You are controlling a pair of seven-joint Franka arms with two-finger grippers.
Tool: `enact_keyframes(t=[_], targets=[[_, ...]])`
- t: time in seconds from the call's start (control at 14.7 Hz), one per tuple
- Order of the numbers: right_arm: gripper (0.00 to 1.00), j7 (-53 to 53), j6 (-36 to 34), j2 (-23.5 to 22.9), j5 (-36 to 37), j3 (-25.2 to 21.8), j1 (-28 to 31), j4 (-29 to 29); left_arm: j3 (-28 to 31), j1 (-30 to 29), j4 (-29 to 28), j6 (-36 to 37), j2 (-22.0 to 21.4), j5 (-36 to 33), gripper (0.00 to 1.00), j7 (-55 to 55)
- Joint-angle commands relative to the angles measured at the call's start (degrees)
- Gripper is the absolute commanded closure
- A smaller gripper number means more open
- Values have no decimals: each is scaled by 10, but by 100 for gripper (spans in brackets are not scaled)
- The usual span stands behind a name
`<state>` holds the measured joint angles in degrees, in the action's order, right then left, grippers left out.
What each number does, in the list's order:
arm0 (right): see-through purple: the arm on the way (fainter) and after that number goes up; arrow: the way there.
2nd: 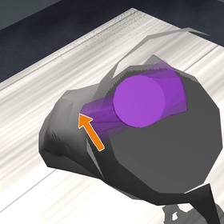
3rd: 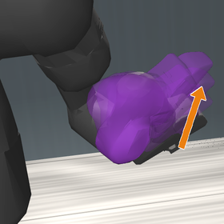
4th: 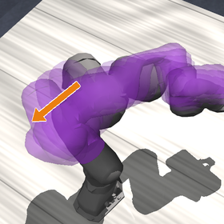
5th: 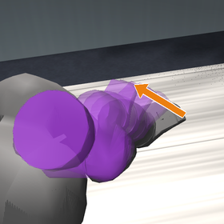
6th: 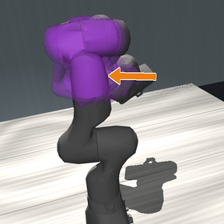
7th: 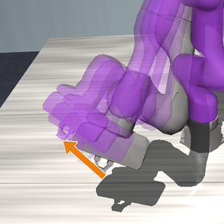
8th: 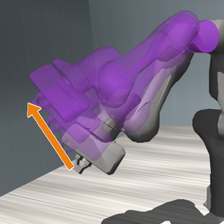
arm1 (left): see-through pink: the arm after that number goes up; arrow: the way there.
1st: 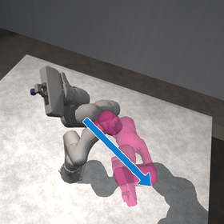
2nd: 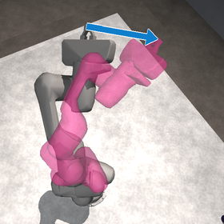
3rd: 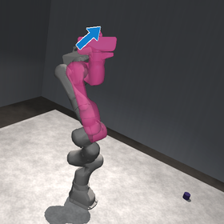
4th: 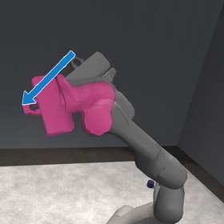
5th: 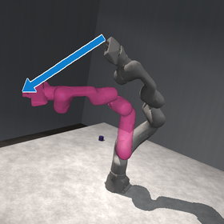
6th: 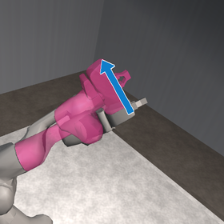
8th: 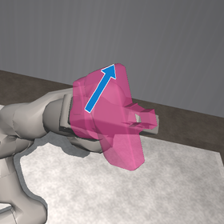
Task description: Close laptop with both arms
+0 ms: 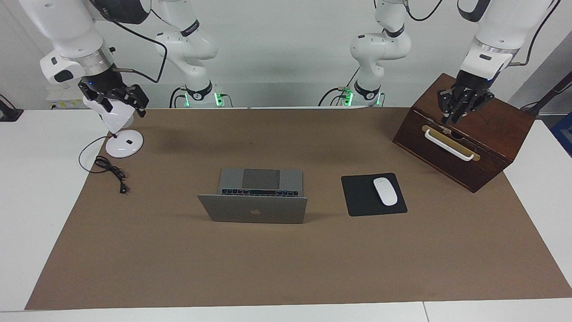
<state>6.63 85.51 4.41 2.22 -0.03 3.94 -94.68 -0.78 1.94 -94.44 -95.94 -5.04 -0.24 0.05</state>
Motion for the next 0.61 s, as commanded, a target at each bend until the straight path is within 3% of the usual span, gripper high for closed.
enact_keyframes(t=[0.0,0.41,0.55], targets=[[0,-20,2,11,15,3,7,-13,2,-3,-10,-26,-7,4,100,-3],[0,-61,102,-15,11,2,37,-11,3,-3,-16,-74,-5,40,100,-4],[5,-67,147,-40,13,2,37,-3,3,-1,-21,-86,-6,40,100,-5]])
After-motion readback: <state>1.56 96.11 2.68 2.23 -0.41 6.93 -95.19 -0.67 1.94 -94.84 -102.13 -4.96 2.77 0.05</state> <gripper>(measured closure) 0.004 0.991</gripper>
